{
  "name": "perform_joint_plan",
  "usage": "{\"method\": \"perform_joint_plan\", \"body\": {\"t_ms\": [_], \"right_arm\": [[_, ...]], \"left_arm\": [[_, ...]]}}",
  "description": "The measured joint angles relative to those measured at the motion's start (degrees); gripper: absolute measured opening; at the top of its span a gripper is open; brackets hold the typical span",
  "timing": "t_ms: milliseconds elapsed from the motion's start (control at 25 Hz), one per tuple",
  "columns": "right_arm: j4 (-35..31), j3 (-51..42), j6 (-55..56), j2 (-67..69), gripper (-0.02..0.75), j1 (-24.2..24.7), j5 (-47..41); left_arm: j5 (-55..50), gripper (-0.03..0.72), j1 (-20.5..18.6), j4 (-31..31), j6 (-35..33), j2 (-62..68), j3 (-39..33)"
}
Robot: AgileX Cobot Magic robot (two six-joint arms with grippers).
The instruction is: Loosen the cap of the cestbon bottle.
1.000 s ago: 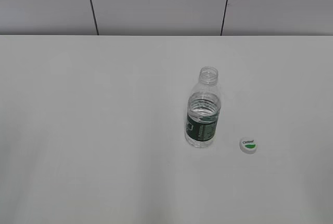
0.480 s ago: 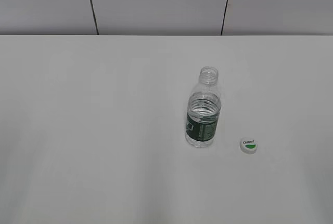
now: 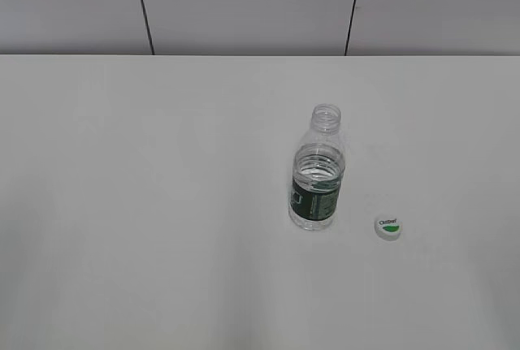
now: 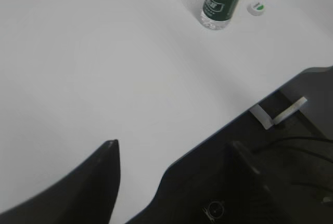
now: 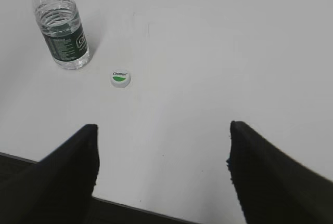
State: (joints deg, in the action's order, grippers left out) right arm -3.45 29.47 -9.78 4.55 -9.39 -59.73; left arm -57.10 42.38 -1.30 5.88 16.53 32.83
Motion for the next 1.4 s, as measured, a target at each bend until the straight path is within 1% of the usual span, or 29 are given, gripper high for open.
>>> {"method": "perform_joint_plan", "body": {"t_ms": [120,280,640,1040,1120,1200,1280,1400], "right_arm": [[0.0,0.0,0.1,0.0,0.59,0.0,0.0],[0.0,0.0,0.1,0.0,0.59,0.0,0.1],[0.0,0.0,0.1,0.0,0.59,0.0,0.1],[0.0,0.0,0.1,0.0,0.59,0.0,0.1],[0.0,0.0,0.1,0.0,0.59,0.0,0.1],[0.0,0.0,0.1,0.0,0.59,0.0,0.1],[0.0,0.0,0.1,0.0,0.59,0.2,0.1],[0.0,0.0,0.1,0.0,0.59,1.7,0.1]], "left_arm": [[-0.1,0.473,0.0,2.3,-2.6,0.0,-0.1],[-0.6,0.472,0.0,4.0,-3.5,0.0,-0.2],[-0.9,0.449,0.0,4.4,-3.6,0.0,-0.7],[-0.9,0.448,-0.1,4.4,-3.6,0.0,-0.7],[-0.9,0.448,-1.2,4.4,-3.7,0.0,-0.7],[-0.9,0.448,-3.2,4.4,-3.7,-0.5,-0.7],[-0.9,0.448,-6.0,4.4,-3.7,-2.1,-0.7],[-0.9,0.448,-11.3,4.4,-3.7,-5.5,-0.7]]}}
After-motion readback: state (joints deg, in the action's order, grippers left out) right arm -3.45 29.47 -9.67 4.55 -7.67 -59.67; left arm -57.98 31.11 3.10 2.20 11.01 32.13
